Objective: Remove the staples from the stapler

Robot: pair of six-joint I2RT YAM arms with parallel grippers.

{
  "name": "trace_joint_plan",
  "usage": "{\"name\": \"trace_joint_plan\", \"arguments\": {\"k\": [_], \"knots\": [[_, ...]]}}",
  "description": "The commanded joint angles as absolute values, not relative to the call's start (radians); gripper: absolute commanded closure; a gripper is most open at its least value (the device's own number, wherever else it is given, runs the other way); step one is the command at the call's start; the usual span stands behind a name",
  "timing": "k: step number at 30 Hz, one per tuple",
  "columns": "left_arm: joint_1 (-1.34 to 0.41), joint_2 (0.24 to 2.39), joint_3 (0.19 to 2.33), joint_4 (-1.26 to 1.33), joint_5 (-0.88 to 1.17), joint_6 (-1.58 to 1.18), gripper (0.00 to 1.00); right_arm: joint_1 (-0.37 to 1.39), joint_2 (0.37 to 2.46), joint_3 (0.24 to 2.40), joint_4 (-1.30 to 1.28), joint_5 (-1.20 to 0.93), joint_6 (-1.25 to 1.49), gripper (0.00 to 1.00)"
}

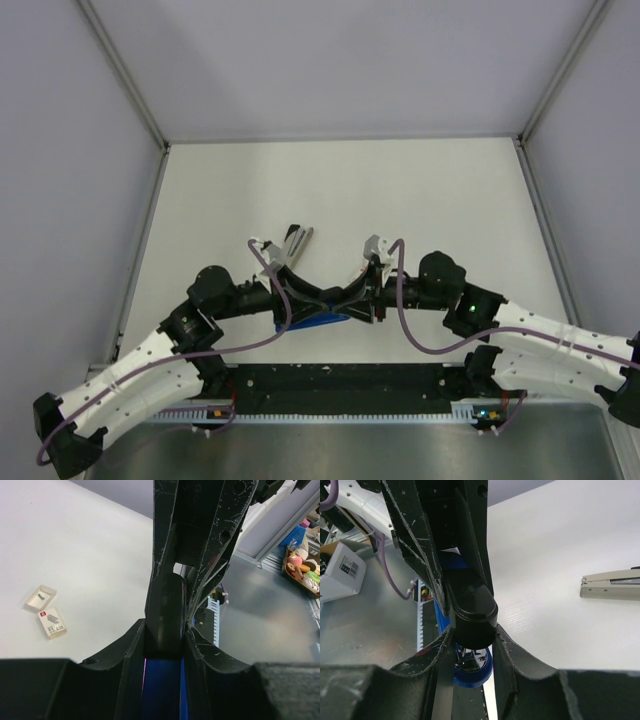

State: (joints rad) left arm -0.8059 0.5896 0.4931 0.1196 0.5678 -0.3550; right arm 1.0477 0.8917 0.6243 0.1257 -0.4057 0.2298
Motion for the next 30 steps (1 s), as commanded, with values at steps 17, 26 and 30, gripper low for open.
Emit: {"name": "trace_joint_plan", "arguments": {"k": [17, 26, 30], "knots": [[-0.799, 0.606, 0.561, 0.656, 0.422, -0.443, 1.00, 1.085, 0.887, 0.557, 0.184, -0.569, 0.316, 0.67], [-0.799, 0.588, 0.569, 0.700, 0.476, -0.515, 1.00, 1.085, 0.738, 0.554, 0.111, -0.608, 0.290, 0.38], [-0.799, 0.571, 0.565, 0.695, 0.474, -0.522, 1.00, 1.085, 0.681, 0.563, 0.057, -0.577, 0.270, 0.37]]}}
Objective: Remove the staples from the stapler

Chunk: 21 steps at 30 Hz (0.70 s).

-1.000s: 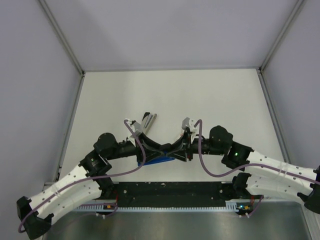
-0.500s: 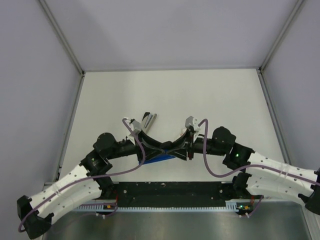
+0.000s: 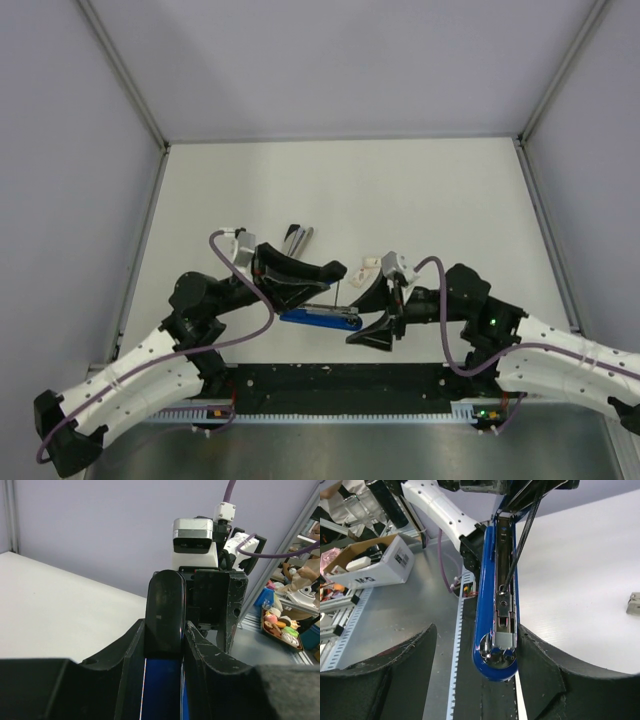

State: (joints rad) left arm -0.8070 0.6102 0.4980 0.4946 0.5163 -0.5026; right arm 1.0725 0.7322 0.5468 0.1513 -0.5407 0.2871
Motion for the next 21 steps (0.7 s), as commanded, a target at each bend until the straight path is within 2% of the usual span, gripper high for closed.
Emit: {"name": "trace_joint_plan", "arguments": {"k": [1, 7, 21], "knots": [[-0.799, 0.571, 0.563, 0.695, 0.472, -0.522, 1.00, 1.086, 0.678, 0.568, 0.048, -0.574, 0.265, 0.37], [-0.801, 0.574, 0.561, 0.698, 0.480, -0.529, 1.00, 1.086, 0.703, 0.604, 0.028, -0.542, 0.236, 0.37], [-0.801, 0.566, 0.535, 0.672, 0.491, -0.526, 1.00, 1.085, 0.698, 0.850, -0.278, -0.284, 0.031, 0.38]]}}
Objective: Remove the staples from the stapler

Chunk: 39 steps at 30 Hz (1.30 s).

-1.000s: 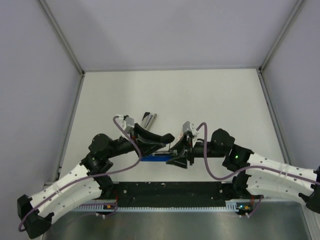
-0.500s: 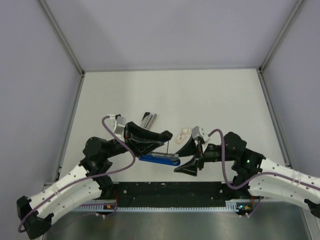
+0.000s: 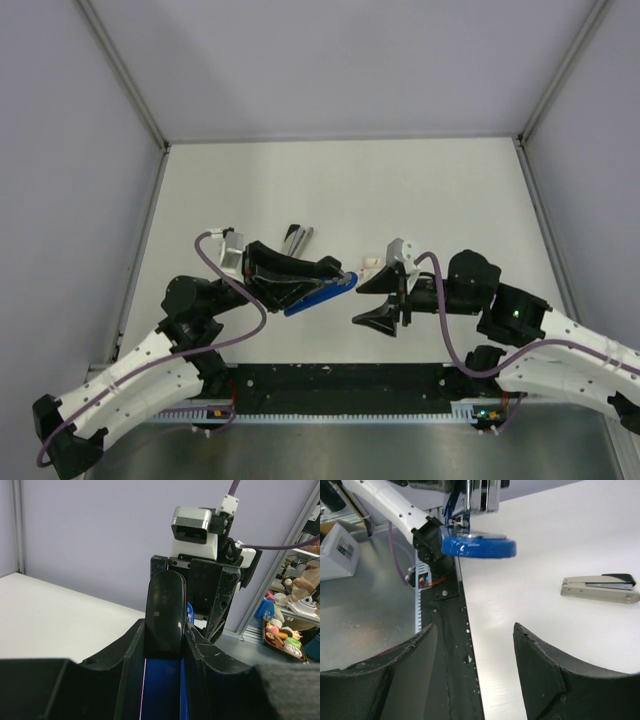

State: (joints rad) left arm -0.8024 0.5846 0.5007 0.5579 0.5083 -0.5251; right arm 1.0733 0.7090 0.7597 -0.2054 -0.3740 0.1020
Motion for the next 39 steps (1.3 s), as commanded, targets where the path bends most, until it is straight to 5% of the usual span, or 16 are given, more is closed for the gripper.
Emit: {"name": "trace_joint_plan", "arguments": {"k": [1, 32, 36, 39], "knots": [[-0.799, 0.568, 0.534, 0.666, 0.489, -0.520, 1.00, 1.085, 0.699, 0.860, -0.281, -0.281, 0.028, 0.38], [-0.799, 0.627, 0.532, 0.649, 0.663, -0.534, 1.00, 1.085, 0.854, 1.000, -0.195, -0.383, -0.008, 0.40], [-0.799, 0.621, 0.532, 0.649, 0.666, -0.532, 1.00, 1.085, 0.867, 0.994, -0.172, -0.397, -0.008, 0.48], [-0.799, 0.618, 0.531, 0.650, 0.663, -0.534, 1.00, 1.085, 0.865, 0.989, -0.172, -0.400, 0.020, 0.63]]}}
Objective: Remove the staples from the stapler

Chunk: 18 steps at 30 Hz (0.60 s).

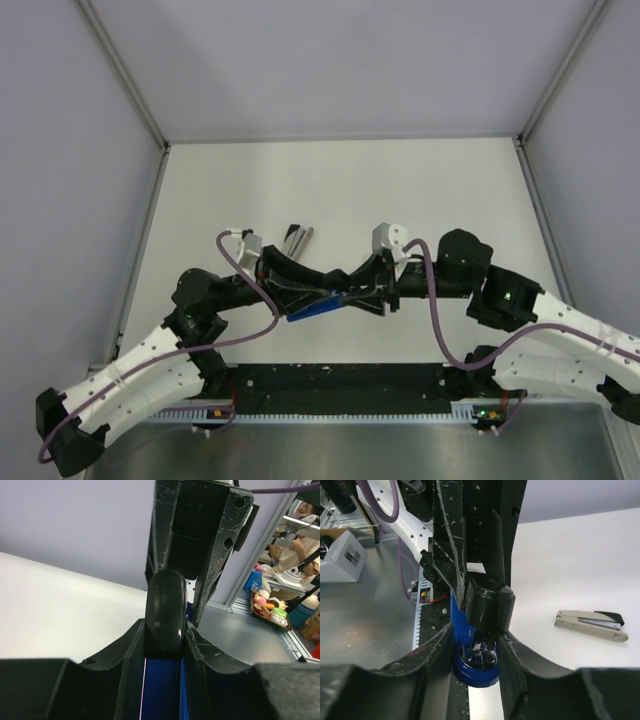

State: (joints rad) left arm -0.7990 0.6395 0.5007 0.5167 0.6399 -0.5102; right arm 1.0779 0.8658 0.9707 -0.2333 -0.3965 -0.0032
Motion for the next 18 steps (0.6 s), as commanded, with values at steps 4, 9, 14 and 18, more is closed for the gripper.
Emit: {"name": "trace_joint_plan", "arguments": {"k": [4, 9, 14, 18], "knots": [[-0.799, 0.615, 0.534, 0.663, 0.654, -0.540, 1.00, 1.085, 0.859, 0.977, -0.166, -0.399, 0.034, 0.82], [-0.799, 0.603, 0.532, 0.690, 0.592, -0.541, 1.00, 1.085, 0.838, 0.898, -0.112, -0.388, 0.075, 1.00], [-0.799, 0.598, 0.529, 0.726, 0.494, -0.531, 1.00, 1.085, 0.833, 0.761, 0.032, -0.387, 0.164, 1.00], [-0.799, 0.598, 0.525, 0.758, 0.398, -0.512, 1.00, 1.083, 0.860, 0.640, 0.179, -0.411, 0.259, 1.00]]}}
